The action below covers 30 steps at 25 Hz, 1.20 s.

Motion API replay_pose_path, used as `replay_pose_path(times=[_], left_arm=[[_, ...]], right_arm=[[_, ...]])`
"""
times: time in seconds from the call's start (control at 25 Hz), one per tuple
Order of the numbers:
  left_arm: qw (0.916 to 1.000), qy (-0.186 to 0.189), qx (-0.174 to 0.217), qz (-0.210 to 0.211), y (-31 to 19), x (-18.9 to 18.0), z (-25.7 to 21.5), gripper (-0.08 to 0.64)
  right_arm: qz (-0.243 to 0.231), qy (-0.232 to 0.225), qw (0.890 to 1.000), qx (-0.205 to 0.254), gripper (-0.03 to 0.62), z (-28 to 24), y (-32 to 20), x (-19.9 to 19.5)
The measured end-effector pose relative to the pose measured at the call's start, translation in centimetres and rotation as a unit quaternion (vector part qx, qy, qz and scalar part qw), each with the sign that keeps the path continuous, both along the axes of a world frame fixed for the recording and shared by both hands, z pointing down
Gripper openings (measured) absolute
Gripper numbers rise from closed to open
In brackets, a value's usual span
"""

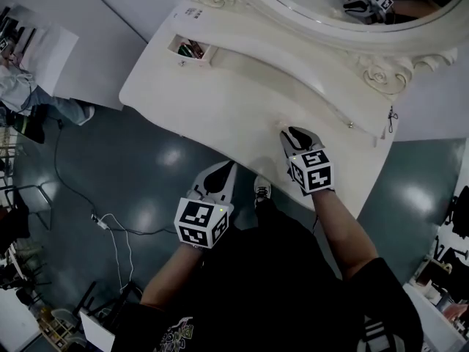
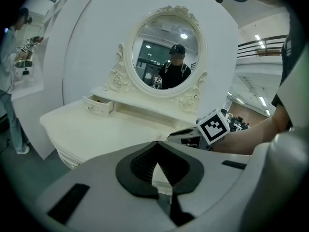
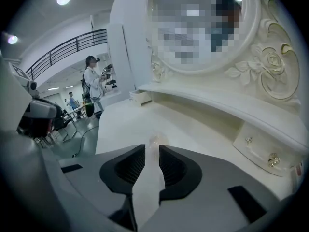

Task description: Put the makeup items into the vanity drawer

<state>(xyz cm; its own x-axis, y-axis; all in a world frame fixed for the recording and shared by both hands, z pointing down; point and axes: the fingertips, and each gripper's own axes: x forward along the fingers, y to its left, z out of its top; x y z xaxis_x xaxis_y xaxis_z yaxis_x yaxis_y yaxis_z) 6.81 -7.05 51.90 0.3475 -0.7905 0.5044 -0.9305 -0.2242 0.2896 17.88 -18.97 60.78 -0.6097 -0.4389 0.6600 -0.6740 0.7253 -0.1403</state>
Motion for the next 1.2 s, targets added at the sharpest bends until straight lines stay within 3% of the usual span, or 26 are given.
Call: replay_pose_path(times=[0.24,0.52,0.8,1.2], left_arm=[[0.9999,-0.002,-0.002,-0.013,0.0,-0.2,-0.1,-0.002],[0.9998,-0.007,0.006,-0.019,-0.2,0.1,-0.7,-0.003],[0.9991,-0.01,0.021,-0.036,-0.8,-0.4,-1.7,-0.002],[0.9965,-0.026,0.04,-0.069,-1.3,-2.6,-4.2,-0.003]], right_arm=[[-0.001,0.009,1.0,-0.006,0.058,0.9,-0.6,-0.2],[-0.005,-0.018,1.0,0.003,0.034,-0.8,-0.4,-0.5],[-0.026,-0.074,0.997,0.019,0.032,-5.6,0.4,-2.4],[-0.078,-0.151,0.984,0.049,0.031,-13.5,1.4,-7.2]])
